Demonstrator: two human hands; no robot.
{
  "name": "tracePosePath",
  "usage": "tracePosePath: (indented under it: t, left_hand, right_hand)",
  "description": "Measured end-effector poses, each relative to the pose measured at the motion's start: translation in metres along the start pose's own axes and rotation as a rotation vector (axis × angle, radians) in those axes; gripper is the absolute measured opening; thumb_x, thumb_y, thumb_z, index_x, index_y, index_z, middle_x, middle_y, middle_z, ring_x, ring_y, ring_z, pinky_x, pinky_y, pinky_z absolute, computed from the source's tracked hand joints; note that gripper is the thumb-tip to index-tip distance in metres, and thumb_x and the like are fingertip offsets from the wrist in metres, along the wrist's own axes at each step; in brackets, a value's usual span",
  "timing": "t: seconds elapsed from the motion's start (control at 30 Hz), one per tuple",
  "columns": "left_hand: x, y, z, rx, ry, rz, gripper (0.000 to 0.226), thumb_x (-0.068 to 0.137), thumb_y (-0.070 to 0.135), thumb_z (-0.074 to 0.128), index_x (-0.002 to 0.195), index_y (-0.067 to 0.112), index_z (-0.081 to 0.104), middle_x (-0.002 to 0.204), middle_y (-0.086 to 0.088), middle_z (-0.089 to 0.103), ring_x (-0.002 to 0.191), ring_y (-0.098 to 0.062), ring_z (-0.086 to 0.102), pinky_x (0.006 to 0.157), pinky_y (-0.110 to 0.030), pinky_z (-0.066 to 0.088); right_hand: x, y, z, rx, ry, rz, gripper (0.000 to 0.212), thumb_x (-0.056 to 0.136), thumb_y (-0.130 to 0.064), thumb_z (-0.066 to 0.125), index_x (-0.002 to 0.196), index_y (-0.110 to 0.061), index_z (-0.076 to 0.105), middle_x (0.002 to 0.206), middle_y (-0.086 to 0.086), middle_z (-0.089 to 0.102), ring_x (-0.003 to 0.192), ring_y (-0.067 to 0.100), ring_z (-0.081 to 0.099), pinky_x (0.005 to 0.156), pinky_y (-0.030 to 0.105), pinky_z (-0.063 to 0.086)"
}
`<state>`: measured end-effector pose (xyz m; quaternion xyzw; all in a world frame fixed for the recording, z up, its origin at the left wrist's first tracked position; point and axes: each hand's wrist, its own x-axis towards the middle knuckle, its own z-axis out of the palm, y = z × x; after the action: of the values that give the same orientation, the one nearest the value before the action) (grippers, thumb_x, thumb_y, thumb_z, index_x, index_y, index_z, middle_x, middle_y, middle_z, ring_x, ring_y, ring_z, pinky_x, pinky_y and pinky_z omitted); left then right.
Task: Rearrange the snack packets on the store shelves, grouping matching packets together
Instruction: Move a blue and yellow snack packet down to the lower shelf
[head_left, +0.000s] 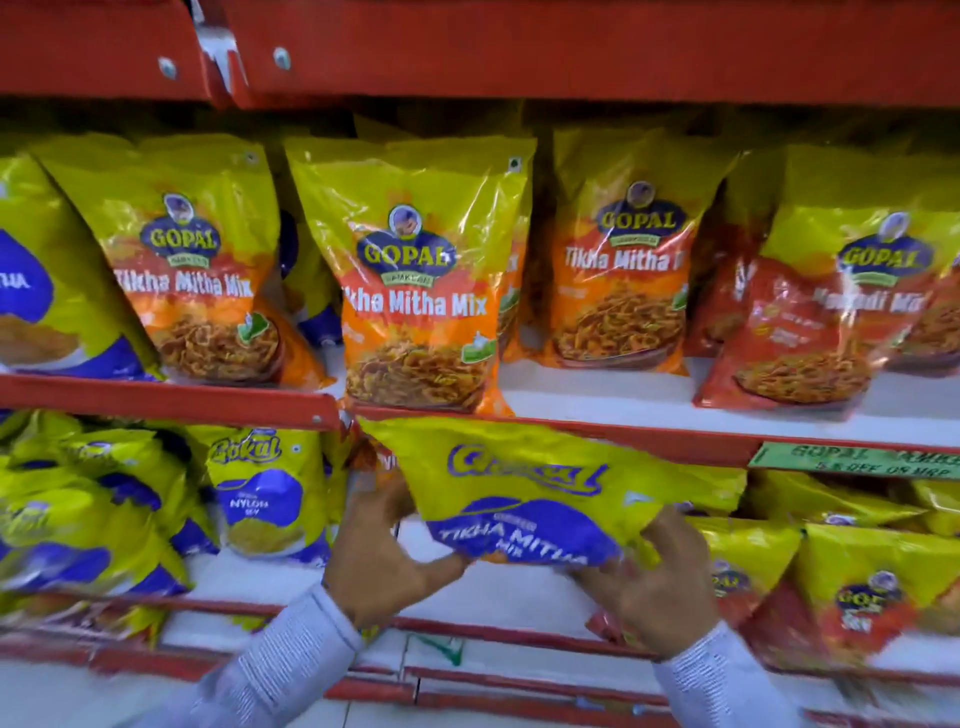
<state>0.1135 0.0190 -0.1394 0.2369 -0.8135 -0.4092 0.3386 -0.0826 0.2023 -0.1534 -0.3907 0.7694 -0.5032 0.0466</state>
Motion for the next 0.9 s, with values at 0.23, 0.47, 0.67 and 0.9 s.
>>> tracePosePath:
  t: [0.23, 0.47, 0.67, 0.9]
  left_hand:
    - [-0.025, -0.112, 0.013, -0.094, -0.115, -0.34, 0.054, 0.05, 0.024, 0.08, 0.101, 0.038, 0.068, 0.095, 0.025, 0.077, 0.087, -0.003, 0.072, 0.079, -0.036, 0.062]
    - [-0.007, -0.199, 0.012, -0.055, -0.221, -0.521, 0.056, 0.044, 0.044, 0.072, 0.099, 0.035, 0.07, 0.089, 0.013, 0.079, 0.088, -0.016, 0.071, 0.089, -0.047, 0.058]
    - [-0.011, -0.116, -0.025, 0.414, -0.1, -0.216, 0.065, 0.076, 0.035, 0.062, 0.137, 0.022, 0.042, 0.135, -0.014, 0.062, 0.12, -0.033, 0.058, 0.098, -0.041, 0.051]
    - [-0.002, -0.065, -0.116, 0.92, 0.219, 0.302, 0.051, 0.082, 0.036, 0.064, 0.131, 0.02, 0.059, 0.152, -0.011, 0.044, 0.142, -0.035, 0.038, 0.11, -0.059, 0.037]
  right_hand:
    - [-0.004, 0.058, 0.114, 0.105, -0.296, 0.153, 0.05, 0.062, -0.001, 0.086, 0.092, -0.033, 0.063, 0.094, -0.01, 0.07, 0.084, -0.019, 0.064, 0.079, 0.013, 0.055]
    - [0.019, 0.101, 0.193, 0.045, -0.44, 0.33, 0.044, 0.061, -0.018, 0.079, 0.099, -0.032, 0.063, 0.097, 0.006, 0.075, 0.077, 0.004, 0.069, 0.076, 0.038, 0.058]
    - [0.0, 0.02, 0.165, -0.037, -0.042, 0.125, 0.033, 0.073, -0.02, 0.058, 0.104, -0.028, 0.063, 0.092, 0.003, 0.072, 0.072, 0.008, 0.066, 0.068, 0.024, 0.056]
    - [0.034, -0.121, 0.166, -0.284, 0.138, -0.672, 0.046, 0.081, -0.009, 0.062, 0.127, -0.006, 0.062, 0.137, 0.011, 0.06, 0.132, 0.027, 0.052, 0.112, 0.041, 0.041]
